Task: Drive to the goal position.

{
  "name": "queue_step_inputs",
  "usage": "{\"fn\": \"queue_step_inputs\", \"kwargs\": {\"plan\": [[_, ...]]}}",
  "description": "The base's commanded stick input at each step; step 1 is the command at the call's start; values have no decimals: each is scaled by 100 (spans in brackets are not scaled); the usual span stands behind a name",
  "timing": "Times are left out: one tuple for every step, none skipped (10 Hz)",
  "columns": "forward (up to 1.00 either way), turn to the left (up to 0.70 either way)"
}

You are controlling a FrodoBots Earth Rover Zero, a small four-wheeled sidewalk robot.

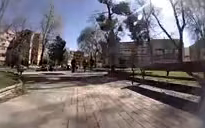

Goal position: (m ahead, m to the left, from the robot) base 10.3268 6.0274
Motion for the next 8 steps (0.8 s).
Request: {"fn": "queue_step_inputs", "kwargs": {"plan": [[85, 34], [85, 34], [85, 34], [85, 23], [85, 11], [85, 0], [85, 0], [85, 0]]}}
